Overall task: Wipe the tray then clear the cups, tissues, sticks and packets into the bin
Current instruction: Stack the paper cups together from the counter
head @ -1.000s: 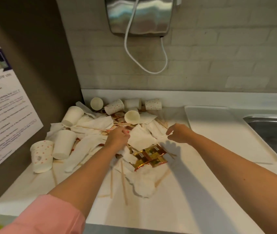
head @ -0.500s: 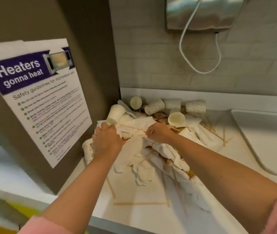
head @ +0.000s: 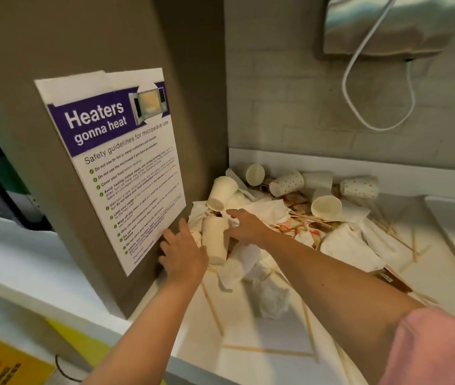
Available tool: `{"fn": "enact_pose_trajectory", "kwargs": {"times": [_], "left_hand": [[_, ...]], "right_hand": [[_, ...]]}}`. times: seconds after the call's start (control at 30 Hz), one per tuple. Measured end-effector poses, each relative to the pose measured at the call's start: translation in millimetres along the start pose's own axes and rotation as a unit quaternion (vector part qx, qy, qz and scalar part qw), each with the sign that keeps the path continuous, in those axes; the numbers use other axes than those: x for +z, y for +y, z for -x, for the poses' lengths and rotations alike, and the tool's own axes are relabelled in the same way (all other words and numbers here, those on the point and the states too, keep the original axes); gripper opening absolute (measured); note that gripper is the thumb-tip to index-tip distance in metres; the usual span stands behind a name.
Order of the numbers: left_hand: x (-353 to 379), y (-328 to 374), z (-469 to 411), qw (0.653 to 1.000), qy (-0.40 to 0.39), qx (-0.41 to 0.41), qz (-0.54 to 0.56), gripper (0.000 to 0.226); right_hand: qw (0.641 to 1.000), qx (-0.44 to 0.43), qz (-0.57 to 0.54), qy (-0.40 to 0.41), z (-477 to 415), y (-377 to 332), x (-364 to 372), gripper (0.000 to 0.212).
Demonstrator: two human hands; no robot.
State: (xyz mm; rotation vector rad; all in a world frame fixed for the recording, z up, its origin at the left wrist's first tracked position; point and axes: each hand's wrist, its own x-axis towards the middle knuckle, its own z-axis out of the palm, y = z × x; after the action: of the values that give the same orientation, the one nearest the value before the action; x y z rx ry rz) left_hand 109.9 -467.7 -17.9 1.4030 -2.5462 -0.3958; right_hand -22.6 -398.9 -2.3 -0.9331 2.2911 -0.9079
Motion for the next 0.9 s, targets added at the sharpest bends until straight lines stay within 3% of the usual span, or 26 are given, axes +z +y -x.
{"fn": "enact_pose_trajectory", "kwargs": {"times": [0.27, 0.57, 0.8, 0.9], "left_hand": [[1.1, 0.1, -10.8, 0.992, -0.065, -0.034, 0.105, 0.088], [-5.2, 9.5, -30.2, 0.975, -0.123, -0.049, 0.179, 0.096], [-10.2, 31.7, -39.0, 0.97, -0.106, 0.028, 0.217, 0.093], [-8.5, 42.3, -40.9, 0.964, -0.112, 0.065, 0.23, 0.098]], "right_hand": [[1.0, -0.017, 0.011, 0.004, -9.5, 3.5, -1.0, 0.05], [0.994, -0.021, -0.105, -0.022, -6.1, 2.4, -34.9, 0.017], [0.994, -0.065, -0.073, 0.053, 6.1, -8.2, -79.9, 0.008], [0.98, -0.081, -0.092, 0.154, 4.9, -8.7, -95.4, 0.009]]}}
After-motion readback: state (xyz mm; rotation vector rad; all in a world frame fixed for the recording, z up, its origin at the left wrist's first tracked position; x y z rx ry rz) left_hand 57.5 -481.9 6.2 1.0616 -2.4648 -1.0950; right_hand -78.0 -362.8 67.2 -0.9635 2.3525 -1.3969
